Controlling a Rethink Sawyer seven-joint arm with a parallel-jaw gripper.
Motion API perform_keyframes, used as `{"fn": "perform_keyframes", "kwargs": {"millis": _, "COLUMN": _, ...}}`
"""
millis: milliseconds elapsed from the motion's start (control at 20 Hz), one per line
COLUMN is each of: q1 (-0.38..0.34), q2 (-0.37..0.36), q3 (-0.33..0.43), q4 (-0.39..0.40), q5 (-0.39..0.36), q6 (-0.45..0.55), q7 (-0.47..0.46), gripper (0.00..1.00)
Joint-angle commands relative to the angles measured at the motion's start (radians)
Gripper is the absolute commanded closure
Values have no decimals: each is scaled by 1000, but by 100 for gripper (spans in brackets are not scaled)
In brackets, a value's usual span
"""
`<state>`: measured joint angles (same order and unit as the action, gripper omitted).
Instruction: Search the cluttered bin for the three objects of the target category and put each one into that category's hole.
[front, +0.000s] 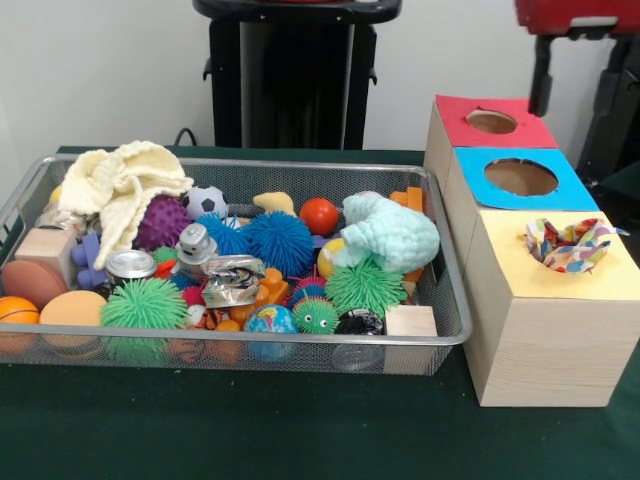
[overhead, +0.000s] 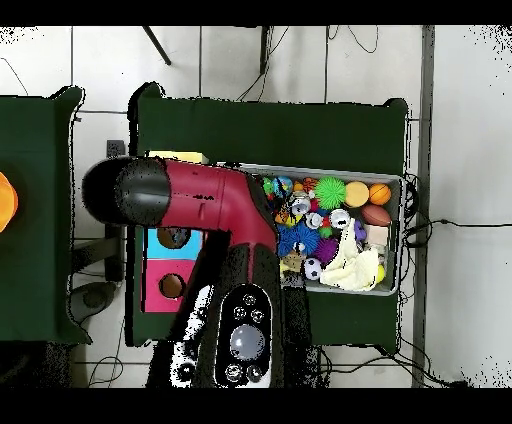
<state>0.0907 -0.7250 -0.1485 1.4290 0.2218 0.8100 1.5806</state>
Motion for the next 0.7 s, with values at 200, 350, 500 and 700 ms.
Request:
{"fn": "perform_keyframes", "kwargs": {"millis": 200, "q1": -102, "q2": 74, "q3": 41, "q4": -9, "q5": -104, "q6": 126, "q7": 21, "gripper": 0}}
{"fn": "perform_keyframes", "kwargs": {"millis": 350, "q1": -107, "q2": 76, "q3": 51, "q4": -24, "q5": -115, "q6": 140, "q7": 30, "gripper": 0}}
{"fn": "perform_keyframes", "kwargs": {"millis": 500, "q1": -116, "q2": 83, "q3": 64, "q4": -36, "q5": -124, "q6": 148, "q7": 32, "gripper": 0}}
{"fn": "perform_keyframes", "kwargs": {"millis": 700, "q1": -133, "q2": 84, "q3": 79, "q4": -23, "q5": -129, "q6": 129, "q7": 27, "gripper": 0}}
